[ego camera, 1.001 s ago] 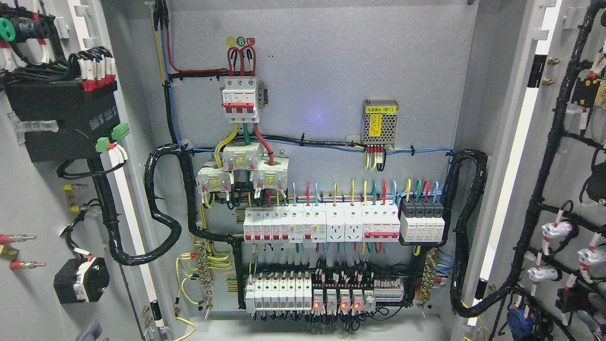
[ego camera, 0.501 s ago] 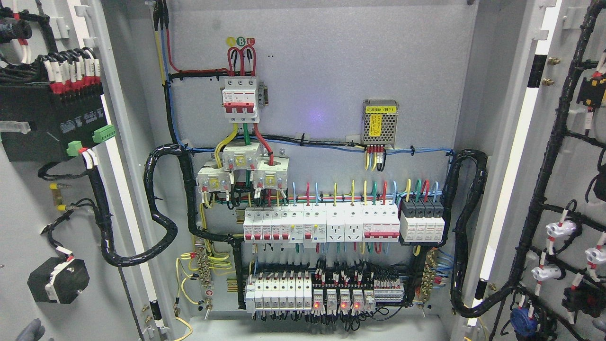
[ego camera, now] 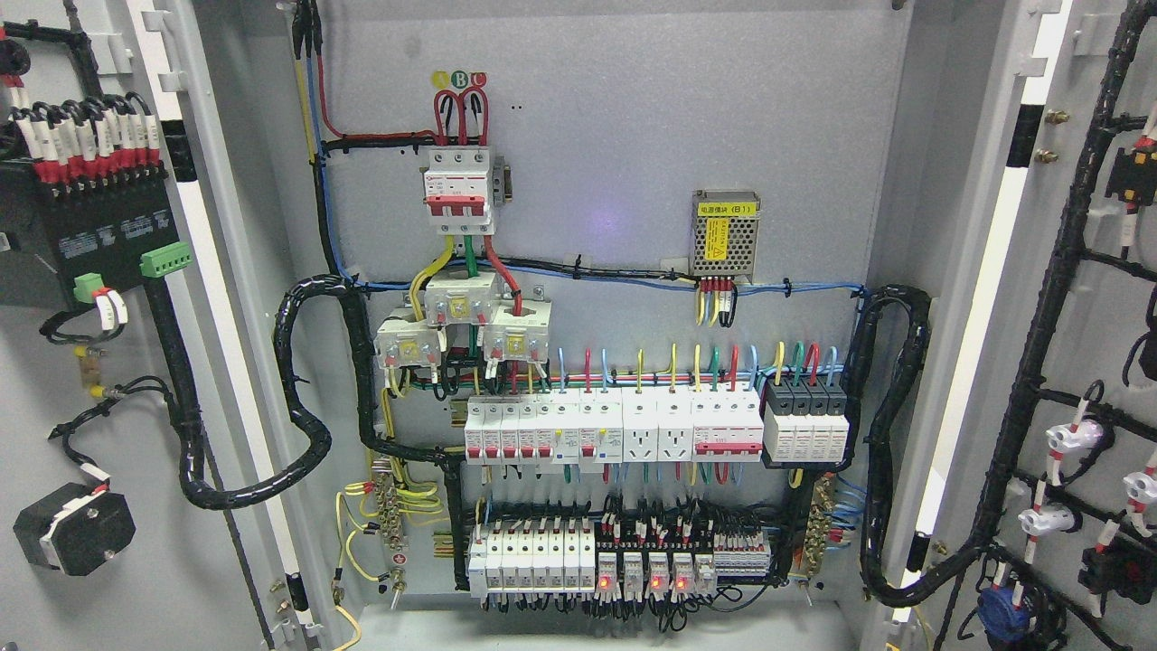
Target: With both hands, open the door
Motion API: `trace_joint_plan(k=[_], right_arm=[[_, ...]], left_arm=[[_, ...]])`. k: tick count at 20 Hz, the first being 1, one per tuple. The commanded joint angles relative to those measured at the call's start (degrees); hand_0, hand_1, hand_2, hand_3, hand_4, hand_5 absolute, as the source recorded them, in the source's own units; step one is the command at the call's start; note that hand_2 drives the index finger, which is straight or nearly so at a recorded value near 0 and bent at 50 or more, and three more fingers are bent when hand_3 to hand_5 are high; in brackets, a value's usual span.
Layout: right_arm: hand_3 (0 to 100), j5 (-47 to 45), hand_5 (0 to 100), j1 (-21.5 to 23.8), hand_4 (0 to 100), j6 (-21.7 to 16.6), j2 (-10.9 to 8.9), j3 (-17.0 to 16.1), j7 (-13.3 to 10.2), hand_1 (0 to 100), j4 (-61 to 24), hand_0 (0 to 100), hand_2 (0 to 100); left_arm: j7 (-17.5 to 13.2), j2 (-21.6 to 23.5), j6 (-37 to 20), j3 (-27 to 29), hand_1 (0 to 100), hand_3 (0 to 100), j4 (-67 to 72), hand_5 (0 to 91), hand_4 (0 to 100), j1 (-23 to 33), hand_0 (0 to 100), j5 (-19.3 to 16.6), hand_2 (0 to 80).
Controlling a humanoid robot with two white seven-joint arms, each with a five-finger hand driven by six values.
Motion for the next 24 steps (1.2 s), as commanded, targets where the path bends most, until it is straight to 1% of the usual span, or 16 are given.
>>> trace_joint_plan(k=[1,6,9,12,19,24], right_arm=[[0,-0.59,0,1.10,0,-0.11,0.02,-0.26,0.22,13,-2.03,8,0],[0,-0.59,0,2.25,0,-0.46,0.02,-0.52,0.22,13,-1.94,8,0],[0,-0.68,0,2.42,0,-0.47,0.11,-0.70,0.05,13,-1.59,8,0],[0,-1.12,0,2.60,0,-0.47,0.20,-1.48,-0.04,13,-1.06,8,0],[0,-2.35,0,2.42,0,-0.29,0.20,-3.25,-0.39,13,0.96,8,0],[0,-2.44,0,2.25,0,-0.29,0.20,-3.25,-0.48,13,1.66,8,0]], left_arm=[[0.08,11.27,-31.12,2.00,56,0,16.74,0.0,0,-4.53,12,2.67,0.0],[0.00,13.73,-31.03,1.20,56,0,23.69,0.0,0,-9.36,12,3.20,0.0],[0.00,16.11,-31.12,-1.42,56,0,28.00,0.0,0,-12.44,12,3.20,0.0],[0.00,16.38,-31.12,-2.84,56,0,30.99,0.0,0,-15.25,12,3.11,0.0],[0.00,16.46,-31.12,-2.93,56,0,35.39,0.0,0,-18.42,12,3.03,0.0],[0.00,16.46,-31.12,-3.02,56,0,35.13,0.0,0,-18.69,12,3.11,0.0]])
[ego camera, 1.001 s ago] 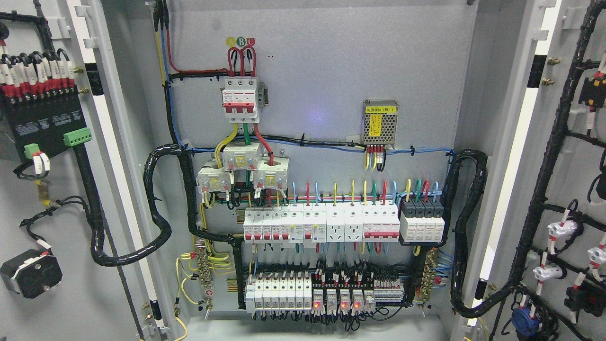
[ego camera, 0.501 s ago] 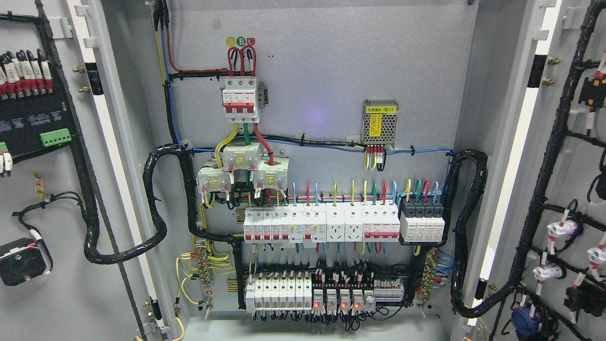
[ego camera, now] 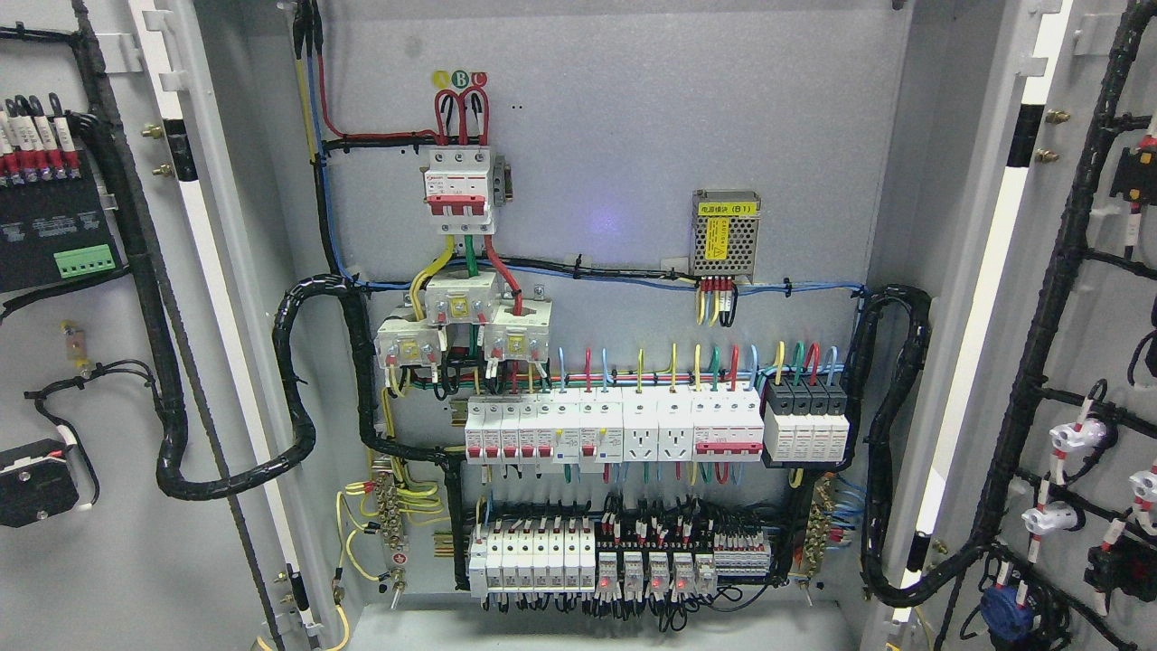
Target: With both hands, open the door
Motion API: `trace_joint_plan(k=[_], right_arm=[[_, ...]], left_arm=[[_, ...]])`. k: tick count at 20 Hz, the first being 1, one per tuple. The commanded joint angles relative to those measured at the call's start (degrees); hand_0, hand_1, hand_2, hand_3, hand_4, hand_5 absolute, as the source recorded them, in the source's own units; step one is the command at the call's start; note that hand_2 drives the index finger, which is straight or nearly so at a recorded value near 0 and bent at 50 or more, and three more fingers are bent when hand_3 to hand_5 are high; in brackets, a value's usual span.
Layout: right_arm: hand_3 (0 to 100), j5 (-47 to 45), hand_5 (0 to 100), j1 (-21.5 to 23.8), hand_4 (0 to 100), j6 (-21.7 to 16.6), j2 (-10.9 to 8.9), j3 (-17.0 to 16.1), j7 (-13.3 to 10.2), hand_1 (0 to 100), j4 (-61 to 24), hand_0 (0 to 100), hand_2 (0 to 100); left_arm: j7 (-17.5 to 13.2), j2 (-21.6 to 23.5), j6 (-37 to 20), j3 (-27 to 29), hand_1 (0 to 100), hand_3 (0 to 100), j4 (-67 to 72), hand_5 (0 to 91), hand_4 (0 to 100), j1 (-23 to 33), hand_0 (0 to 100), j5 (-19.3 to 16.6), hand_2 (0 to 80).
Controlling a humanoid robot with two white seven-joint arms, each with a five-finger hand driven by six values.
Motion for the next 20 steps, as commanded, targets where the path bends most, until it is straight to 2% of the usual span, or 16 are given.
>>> trace_joint_plan(k=[1,14,20], right_arm=[[0,-0.29,0,-0.20,0,0.09,0.05,-1.17,-0.16,13,1.75,8,0],[0,-0.29,0,-0.29,0,0.17,0.14,-2.40,-0.16,13,2.28,8,0],[0,-1.26,0,0.77,0,0.00,0.23,-2.05,0.19,13,-0.97,8,0]], left_arm=[[0.00,2.24,-31.11,-1.02,56,0,6.63,0.0,0,-1.49,12,0.07,0.0],[0.00,2.32,-31.11,-1.02,56,0,6.89,0.0,0,-2.37,12,-0.20,0.0],[0.00,2.32,-31.11,-1.02,56,0,6.89,0.0,0,-2.28,12,-0.28,0.0]])
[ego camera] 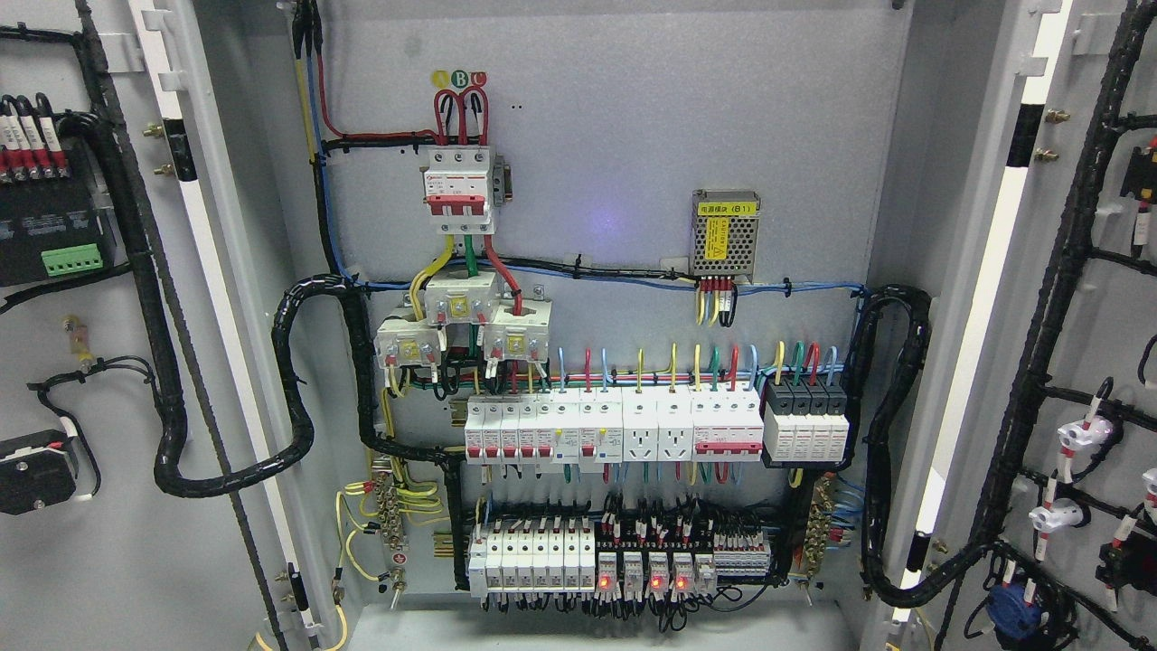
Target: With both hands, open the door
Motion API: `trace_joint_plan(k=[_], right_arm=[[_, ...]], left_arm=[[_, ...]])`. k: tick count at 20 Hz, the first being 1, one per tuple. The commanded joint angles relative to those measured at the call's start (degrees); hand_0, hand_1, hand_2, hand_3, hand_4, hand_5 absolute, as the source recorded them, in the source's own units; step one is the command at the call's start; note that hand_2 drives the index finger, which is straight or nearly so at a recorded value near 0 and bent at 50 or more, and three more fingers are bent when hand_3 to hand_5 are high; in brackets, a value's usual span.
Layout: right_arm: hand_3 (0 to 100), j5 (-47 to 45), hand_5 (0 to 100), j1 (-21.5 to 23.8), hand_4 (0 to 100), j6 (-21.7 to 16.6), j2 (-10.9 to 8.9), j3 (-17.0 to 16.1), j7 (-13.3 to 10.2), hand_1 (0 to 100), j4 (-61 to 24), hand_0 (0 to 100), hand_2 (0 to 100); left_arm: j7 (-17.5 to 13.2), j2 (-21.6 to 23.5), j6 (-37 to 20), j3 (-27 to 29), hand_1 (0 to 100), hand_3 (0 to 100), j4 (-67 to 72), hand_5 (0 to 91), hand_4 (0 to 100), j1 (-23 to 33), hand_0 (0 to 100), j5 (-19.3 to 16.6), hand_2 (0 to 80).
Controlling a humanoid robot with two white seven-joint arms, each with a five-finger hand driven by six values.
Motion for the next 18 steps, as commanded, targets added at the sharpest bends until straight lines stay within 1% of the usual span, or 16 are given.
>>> trace_joint_plan(k=[1,5,7,10,15,18], right_arm=[[0,-0.73,0,0.84,0,-0.18,0.11,0.01,0.56,13,-2.84,8,0],[0,-0.73,0,2.24,0,-0.36,0.02,0.98,0.74,13,-4.77,8,0],[0,-0.73,0,2.68,0,-0.36,-0.07,2.29,0.74,13,-5.39,8,0],[0,-0.73,0,4.09,0,-1.23,-0.24,4.75,0.74,13,-6.18,8,0],[0,-0.64,0,4.36,0,-1.59,-1.04,8.18,0.83,13,-6.18,8,0],[0,-0.46,0,4.35,0,-1.59,-2.53,12.04,0.83,13,-6.01,8,0]], left_arm=[[-0.07,0.38,-31.09,-0.17,56,0,1.07,0.0,0,-0.13,12,-0.03,0.0],[-0.07,0.29,-31.36,-2.45,56,0,0.28,0.0,0,-0.13,12,-0.03,0.0],[-0.07,0.29,-31.44,-2.72,56,0,-0.24,0.0,0,-0.22,12,-0.03,0.0],[-0.07,0.20,-31.36,-2.72,56,0,-1.65,0.0,0,-0.13,12,-0.03,0.0],[0.02,-0.15,-31.36,-3.95,56,0,-4.36,0.0,0,-0.39,12,0.06,0.0],[0.02,-0.94,-31.36,-4.65,56,0,-8.50,0.0,0,0.40,12,0.15,0.0]])
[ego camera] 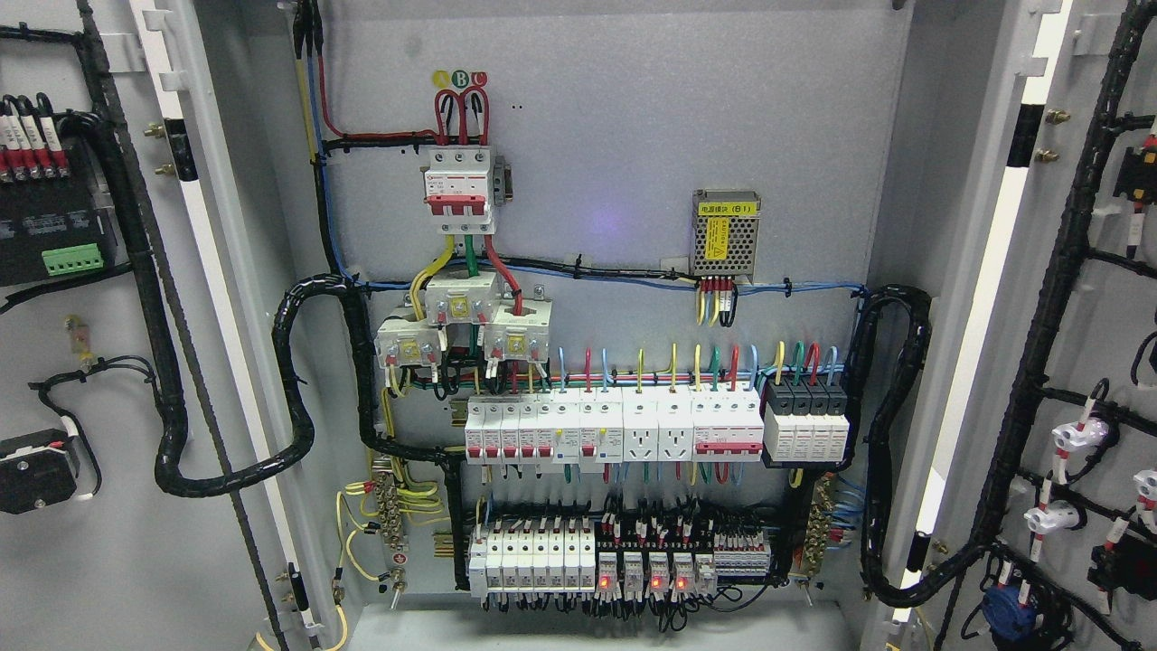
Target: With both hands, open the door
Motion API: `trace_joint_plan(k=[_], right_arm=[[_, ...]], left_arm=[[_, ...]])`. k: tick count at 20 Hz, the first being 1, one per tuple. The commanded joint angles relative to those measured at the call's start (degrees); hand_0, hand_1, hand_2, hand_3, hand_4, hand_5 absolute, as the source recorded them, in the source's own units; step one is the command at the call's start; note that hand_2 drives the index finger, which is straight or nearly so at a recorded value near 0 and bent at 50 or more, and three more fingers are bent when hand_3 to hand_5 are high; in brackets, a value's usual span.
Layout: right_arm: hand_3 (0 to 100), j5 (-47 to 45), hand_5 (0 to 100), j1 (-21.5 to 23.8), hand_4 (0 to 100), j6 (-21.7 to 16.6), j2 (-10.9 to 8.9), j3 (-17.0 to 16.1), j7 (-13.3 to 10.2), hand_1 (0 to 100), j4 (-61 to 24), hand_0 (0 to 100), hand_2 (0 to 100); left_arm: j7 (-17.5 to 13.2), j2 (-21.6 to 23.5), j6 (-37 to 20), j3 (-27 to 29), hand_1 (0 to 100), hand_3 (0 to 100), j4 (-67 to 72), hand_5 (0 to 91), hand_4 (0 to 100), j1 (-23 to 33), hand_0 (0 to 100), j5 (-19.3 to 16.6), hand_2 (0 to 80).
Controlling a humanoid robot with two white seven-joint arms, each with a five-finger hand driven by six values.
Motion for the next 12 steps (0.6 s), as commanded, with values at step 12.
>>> trace_joint_plan(k=[12], right_arm=[[0,13.63,0,2.27,0,0.20,0.49,26.78,0.15,13,8.84,8,0]], left_arm=[[0.13,-5.66,-31.36,-11.83,56,0,-19.12,0.0,0,10.91,12,-0.50,0.0]])
